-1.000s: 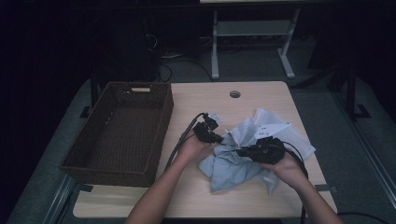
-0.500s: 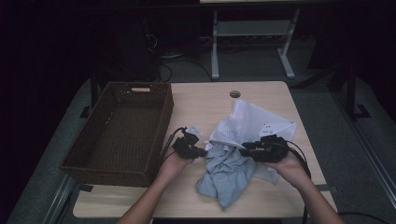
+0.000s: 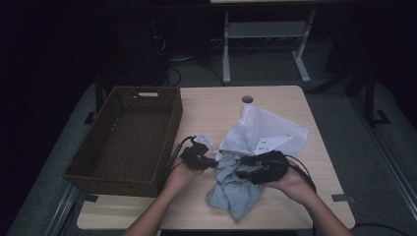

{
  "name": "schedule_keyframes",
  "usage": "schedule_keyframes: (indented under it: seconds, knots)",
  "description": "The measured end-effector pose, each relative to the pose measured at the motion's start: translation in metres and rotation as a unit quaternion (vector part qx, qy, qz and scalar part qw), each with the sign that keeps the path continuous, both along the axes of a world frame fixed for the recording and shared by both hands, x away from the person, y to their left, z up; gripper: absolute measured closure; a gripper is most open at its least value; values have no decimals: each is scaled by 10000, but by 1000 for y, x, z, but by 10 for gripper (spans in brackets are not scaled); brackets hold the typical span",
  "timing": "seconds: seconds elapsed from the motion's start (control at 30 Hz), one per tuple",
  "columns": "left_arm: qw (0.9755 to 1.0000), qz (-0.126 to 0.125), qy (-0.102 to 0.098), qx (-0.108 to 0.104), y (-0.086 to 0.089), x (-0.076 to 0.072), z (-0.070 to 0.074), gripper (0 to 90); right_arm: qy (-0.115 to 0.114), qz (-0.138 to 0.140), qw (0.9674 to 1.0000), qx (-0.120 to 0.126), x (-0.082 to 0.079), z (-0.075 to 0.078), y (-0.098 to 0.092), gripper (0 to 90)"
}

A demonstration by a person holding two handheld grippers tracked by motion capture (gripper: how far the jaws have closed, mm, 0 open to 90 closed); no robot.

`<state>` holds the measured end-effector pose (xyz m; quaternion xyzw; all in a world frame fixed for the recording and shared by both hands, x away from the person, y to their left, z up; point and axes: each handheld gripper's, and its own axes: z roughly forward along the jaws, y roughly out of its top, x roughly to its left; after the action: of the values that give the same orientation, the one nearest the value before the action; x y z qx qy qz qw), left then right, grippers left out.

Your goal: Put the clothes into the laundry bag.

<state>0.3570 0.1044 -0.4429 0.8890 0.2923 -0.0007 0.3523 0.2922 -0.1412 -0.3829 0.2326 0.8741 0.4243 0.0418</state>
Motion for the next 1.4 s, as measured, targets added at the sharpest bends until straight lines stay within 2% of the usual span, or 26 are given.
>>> schedule_keyframes:
  seconds: [0.03,0.1,0.17,0.27,0.37,0.47,0.57,0.63,0.7,0.87,1.03,1.13,1.17,1.2,1.23,1.27,1.33,1.37,1.4]
  knots:
    - [10000,0,0,0,0,0,0,892,0,0,10000,0,0,0,0,455]
    - [10000,-18,13,10,0,0,-1,892,59,129,9999,-61,2,-8,12,425]
    - [10000,-23,16,10,0,0,-1,892,-11,153,9997,-184,3,-16,21,396]
    - [10000,-37,27,11,-1,0,-1,892,-128,124,9990,-414,6,-30,35,366]
    - [10000,-64,38,41,-1,0,-1,892,-206,138,9966,-787,9,-46,44,377]
    - [9999,-74,46,51,-2,0,-1,892,-210,111,9940,-1068,11,-59,47,474]
    - [10000,-73,44,48,-1,0,-1,892,-360,-6,9909,-1296,10,-64,47,694]
    - [10000,-71,31,60,-1,0,-1,893,-405,-83,9906,-1304,12,-65,43,804]
    - [9999,-74,32,68,-1,0,-1,893,-399,-151,9912,-1254,12,-64,41,823]
    - [9999,-113,55,117,-2,-1,-1,893,-635,-582,9882,-1268,11,-55,31,832]
    - [9996,-182,120,180,-4,-2,-3,894,-585,-1126,9843,-1226,22,-56,16,835]
    - [9994,-215,167,213,-5,-2,-4,894,-570,-1372,9811,-1237,30,-56,8,835]
    - [9994,-215,167,213,-5,-2,-4,894,-570,-1372,9811,-1237,30,-56,8,835]
    - [9993,-233,198,206,-6,-3,-5,894,-539,-1557,9786,-1233,34,-57,3,836]
    - [9993,-233,198,206,-6,-3,-5,894,-539,-1557,9786,-1233,34,-57,3,836]
    - [9993,-243,209,192,-7,-3,-5,894,-510,-1726,9758,-1246,39,-58,-2,835]
    - [9992,-264,212,195,-7,-3,-5,894,-489,-1897,9728,-1238,44,-60,-8,835]
    - [9992,-279,211,194,-7,-3,-5,894,-440,-1953,9721,-1224,46,-61,-10,833]
    - [9992,-274,208,199,-8,-3,-5,893,-362,-1951,9731,-1171,48,-62,-12,826]
